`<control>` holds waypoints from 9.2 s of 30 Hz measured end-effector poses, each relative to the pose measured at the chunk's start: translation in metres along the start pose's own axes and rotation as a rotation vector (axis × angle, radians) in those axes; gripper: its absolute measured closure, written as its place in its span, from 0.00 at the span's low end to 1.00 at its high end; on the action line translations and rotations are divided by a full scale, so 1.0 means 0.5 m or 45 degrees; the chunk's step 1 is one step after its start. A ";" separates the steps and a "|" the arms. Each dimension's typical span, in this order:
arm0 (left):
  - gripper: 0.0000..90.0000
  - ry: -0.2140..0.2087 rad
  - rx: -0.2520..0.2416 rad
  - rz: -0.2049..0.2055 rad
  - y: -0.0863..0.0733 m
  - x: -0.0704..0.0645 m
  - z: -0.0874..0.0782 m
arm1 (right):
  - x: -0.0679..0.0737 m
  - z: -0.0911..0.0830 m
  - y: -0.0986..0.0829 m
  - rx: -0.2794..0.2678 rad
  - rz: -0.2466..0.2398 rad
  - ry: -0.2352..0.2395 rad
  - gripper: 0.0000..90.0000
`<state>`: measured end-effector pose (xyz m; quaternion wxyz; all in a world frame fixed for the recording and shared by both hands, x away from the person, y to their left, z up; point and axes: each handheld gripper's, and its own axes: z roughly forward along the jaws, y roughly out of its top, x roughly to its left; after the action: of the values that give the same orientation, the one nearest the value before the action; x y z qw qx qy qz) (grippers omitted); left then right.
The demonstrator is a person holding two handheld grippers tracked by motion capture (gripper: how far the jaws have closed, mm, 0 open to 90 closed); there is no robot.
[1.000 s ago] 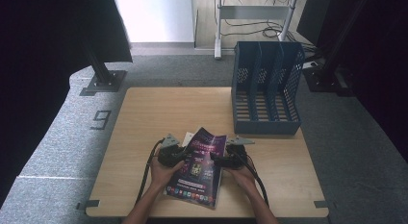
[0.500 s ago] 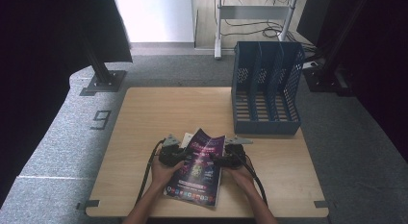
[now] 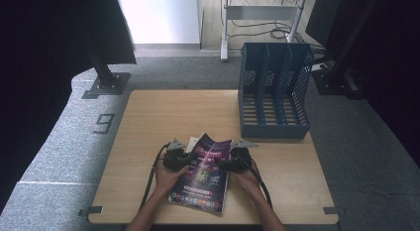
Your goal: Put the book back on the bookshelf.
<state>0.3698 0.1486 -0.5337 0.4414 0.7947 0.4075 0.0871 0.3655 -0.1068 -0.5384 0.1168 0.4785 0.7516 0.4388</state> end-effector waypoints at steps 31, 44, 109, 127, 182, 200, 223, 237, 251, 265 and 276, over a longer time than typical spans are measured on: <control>0.94 -0.002 -0.003 0.002 0.001 0.000 -0.001 | -0.032 0.032 0.016 -0.012 0.062 0.005 0.42; 0.94 -0.001 -0.018 0.017 0.003 -0.005 -0.005 | -0.042 0.034 0.013 0.006 0.055 0.004 0.65; 0.94 -0.083 -0.325 0.097 0.057 -0.049 -0.126 | 0.020 -0.139 0.078 -0.401 -0.162 0.120 0.79; 0.94 -0.106 -0.394 0.123 0.065 -0.063 -0.148 | 0.045 -0.183 0.089 -0.498 -0.260 0.089 0.81; 0.59 -0.039 -0.434 0.141 0.099 -0.031 -0.155 | 0.074 -0.244 0.090 -0.665 -0.422 0.160 0.90; 0.65 0.022 -0.437 0.091 0.124 -0.013 -0.130 | 0.079 -0.234 0.095 -0.679 -0.453 0.149 0.90; 0.41 -0.062 -0.420 0.106 0.149 -0.004 -0.112 | 0.057 -0.246 0.083 -0.717 -0.492 0.174 0.90; 0.38 -0.105 -0.394 0.148 0.161 -0.016 -0.108 | 0.052 -0.251 0.078 -0.720 -0.505 0.213 0.90; 0.32 -0.168 -0.362 0.176 0.175 -0.014 -0.098 | 0.052 -0.249 0.079 -0.719 -0.516 0.241 0.90; 0.35 -0.209 -0.368 0.172 0.178 -0.025 -0.107 | 0.050 -0.221 0.092 -0.627 -0.510 0.254 0.80; 0.35 -0.197 -0.358 0.178 0.175 -0.026 -0.111 | 0.056 -0.198 0.118 -0.583 -0.492 0.212 0.89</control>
<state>0.3835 0.1500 -0.4303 0.5712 0.7557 0.3000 0.1125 0.3287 -0.1288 -0.4279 0.2407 0.2504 0.7171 0.6043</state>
